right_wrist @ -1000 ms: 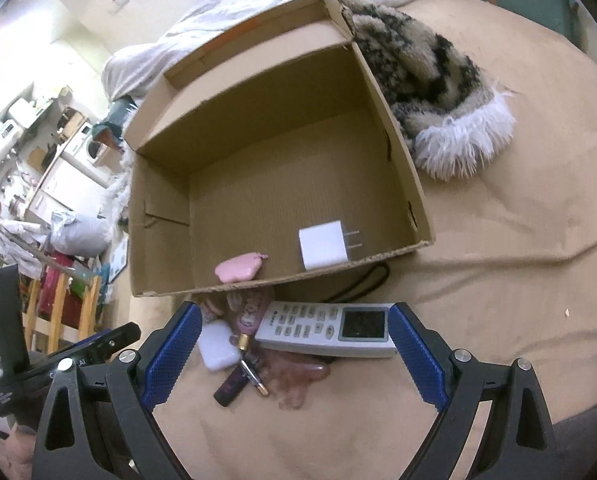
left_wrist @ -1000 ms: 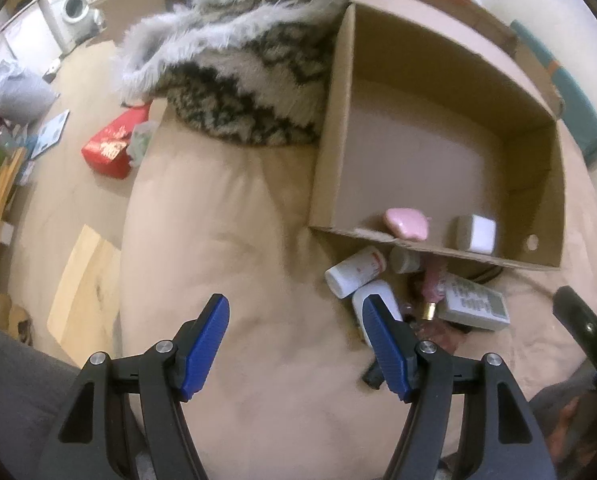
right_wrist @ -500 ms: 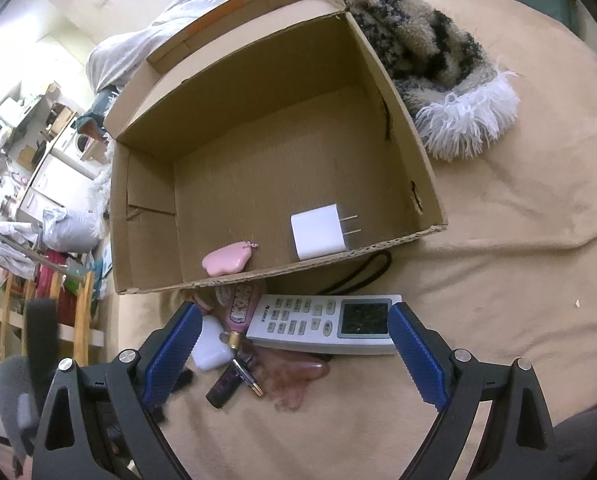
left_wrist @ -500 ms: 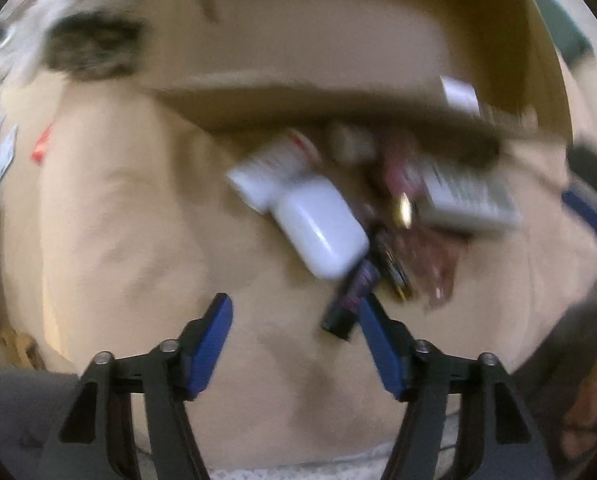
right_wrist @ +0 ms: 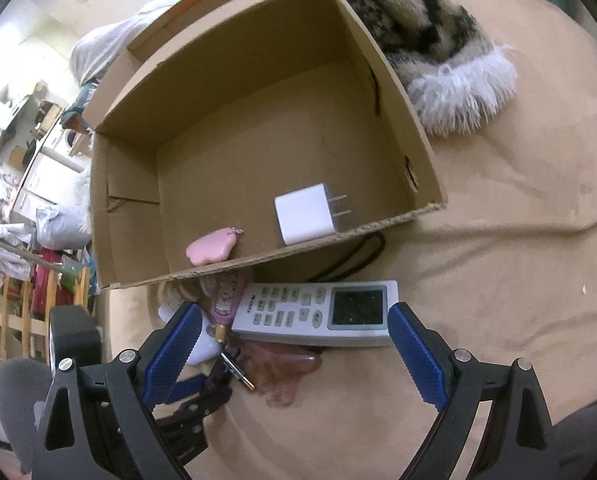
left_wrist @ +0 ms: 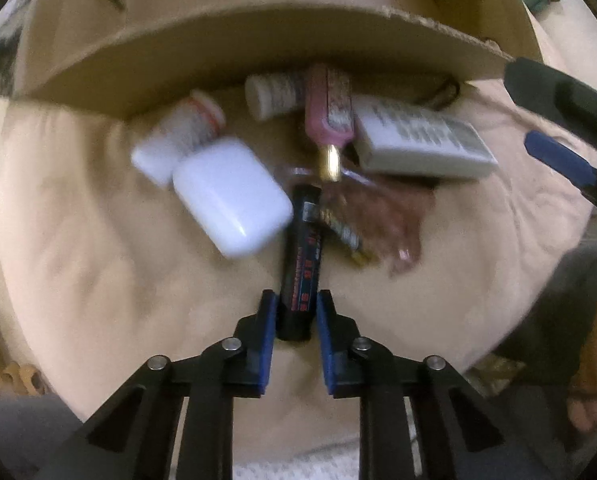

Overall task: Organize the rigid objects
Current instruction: 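Lower the left tool to the pile and grasp the black cylinder, then grasp the white remote with the right tool while the left tool holds the black cylinder, then lower the black cylinder and white remote into the box and open both tools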

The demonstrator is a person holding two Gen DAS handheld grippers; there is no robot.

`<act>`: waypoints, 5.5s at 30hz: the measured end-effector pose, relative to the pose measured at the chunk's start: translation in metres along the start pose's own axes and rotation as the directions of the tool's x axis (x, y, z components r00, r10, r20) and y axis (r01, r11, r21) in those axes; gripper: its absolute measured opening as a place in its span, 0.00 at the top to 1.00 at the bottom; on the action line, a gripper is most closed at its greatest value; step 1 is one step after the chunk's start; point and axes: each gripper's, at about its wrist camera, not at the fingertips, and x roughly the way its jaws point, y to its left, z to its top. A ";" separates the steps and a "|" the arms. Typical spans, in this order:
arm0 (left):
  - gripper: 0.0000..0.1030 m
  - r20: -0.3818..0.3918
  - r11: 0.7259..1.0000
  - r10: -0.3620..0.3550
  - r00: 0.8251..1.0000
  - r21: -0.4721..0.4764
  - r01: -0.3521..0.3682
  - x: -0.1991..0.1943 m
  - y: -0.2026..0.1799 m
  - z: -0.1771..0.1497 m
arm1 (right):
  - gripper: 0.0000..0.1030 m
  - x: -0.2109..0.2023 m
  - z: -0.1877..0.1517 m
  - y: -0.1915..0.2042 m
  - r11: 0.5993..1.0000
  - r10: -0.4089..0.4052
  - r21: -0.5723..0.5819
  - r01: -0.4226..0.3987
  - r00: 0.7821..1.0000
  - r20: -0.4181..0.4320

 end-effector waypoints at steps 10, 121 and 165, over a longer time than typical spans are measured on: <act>0.83 -0.042 0.999 -0.002 0.999 -0.038 0.000 0.006 0.008 -0.011 | 0.03 0.007 -0.004 -0.001 1.000 -0.013 0.000 0.013 1.000 -0.028; 0.83 0.431 0.978 0.186 0.883 -0.171 -0.123 -0.075 0.028 0.114 | 0.78 0.040 0.095 0.037 0.977 0.106 -0.191 -0.096 0.993 0.043; 0.30 0.436 0.985 0.162 0.885 -0.124 -0.120 -0.070 0.016 0.113 | 0.07 0.050 0.111 0.025 0.979 0.192 -0.085 -0.186 0.979 0.067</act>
